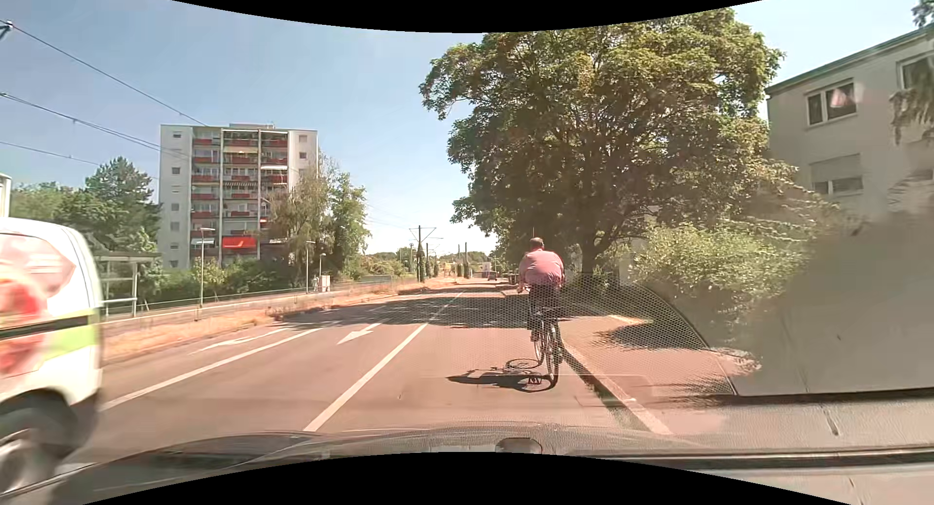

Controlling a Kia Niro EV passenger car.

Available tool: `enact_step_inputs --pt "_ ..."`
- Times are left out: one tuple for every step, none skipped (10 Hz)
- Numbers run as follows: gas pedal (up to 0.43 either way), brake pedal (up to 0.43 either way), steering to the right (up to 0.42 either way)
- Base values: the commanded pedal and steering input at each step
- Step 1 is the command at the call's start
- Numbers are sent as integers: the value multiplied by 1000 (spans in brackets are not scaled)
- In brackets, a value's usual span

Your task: Follow the waypoints while adhering to traffic rules and regulations

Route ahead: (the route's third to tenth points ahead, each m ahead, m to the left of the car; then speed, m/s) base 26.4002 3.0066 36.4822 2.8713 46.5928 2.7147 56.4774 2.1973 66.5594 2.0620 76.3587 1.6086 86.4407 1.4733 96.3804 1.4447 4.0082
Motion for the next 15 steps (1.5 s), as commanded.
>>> enact_step_inputs --pt "0 0 2" --pt "0 0 2" --pt "0 0 2" --pt "0 0 2" --pt "0 0 2" --pt "0 0 2" --pt "0 0 3" --pt "0 0 2" --pt "0 0 2" --pt "0 0 2" --pt "0 0 2" --pt "0 0 2" --pt "8 0 2" --pt "28 0 2" --pt "28 0 2"
